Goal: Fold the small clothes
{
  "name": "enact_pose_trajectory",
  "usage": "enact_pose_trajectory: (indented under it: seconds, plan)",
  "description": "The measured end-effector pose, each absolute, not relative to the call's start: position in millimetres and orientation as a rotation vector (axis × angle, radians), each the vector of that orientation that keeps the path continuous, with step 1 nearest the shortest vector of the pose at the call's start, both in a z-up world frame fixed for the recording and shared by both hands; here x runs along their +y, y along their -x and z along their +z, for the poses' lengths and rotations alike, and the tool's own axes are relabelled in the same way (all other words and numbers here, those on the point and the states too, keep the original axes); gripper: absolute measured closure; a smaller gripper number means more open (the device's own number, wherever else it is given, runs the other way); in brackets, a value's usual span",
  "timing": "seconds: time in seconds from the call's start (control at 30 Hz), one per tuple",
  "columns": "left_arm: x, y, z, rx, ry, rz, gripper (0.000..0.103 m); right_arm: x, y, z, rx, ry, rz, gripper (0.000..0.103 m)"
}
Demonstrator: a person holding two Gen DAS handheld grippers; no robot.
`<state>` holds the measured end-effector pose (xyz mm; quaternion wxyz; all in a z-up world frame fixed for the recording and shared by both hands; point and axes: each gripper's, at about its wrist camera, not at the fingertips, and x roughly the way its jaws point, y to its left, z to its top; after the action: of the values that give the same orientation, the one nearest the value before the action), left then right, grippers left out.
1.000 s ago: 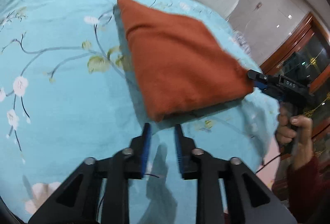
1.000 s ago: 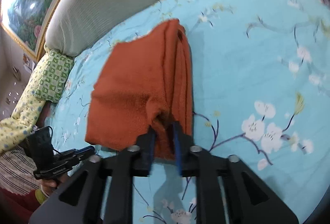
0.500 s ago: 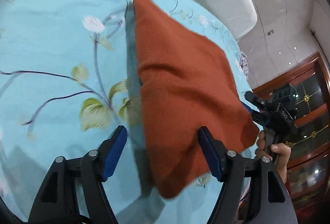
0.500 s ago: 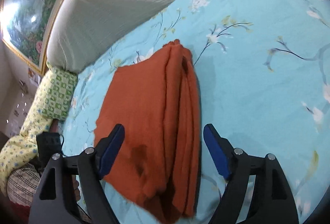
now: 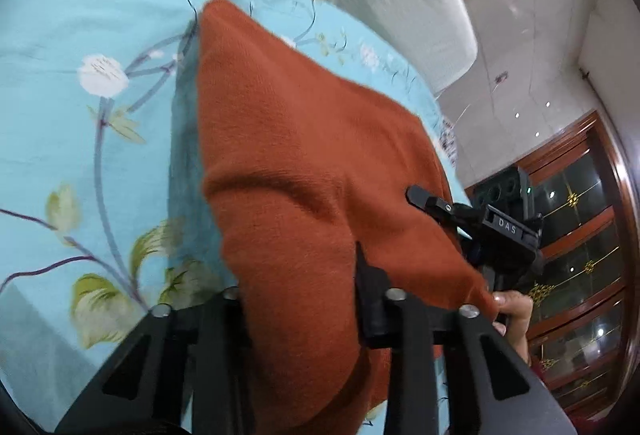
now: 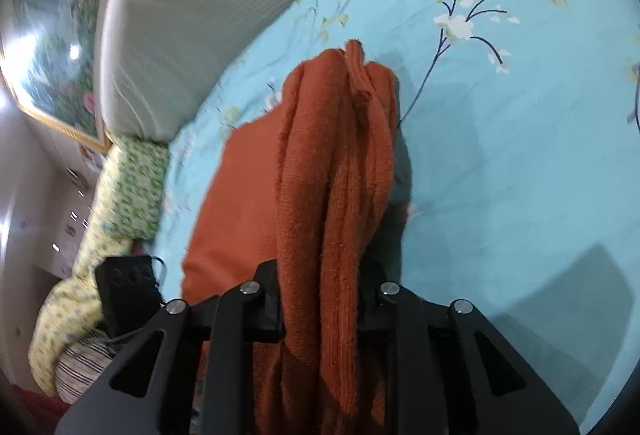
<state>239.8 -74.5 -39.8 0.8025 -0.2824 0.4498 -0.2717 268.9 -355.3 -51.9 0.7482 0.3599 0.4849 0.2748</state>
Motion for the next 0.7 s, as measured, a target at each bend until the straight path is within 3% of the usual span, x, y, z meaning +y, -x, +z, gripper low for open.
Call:
enact_pose_trajectory:
  seconds: [0.43,0.7]
  plan:
    - [69,-116,32,0.748,0.589,-0.413,0.077,-206,-241,3,1.010,-0.747,0.968,0.080]
    - [138,-70,-12,0.790,0.677,-0.285,0.077,-107,-232,-29,1.148,-0.647,1.062,0.080]
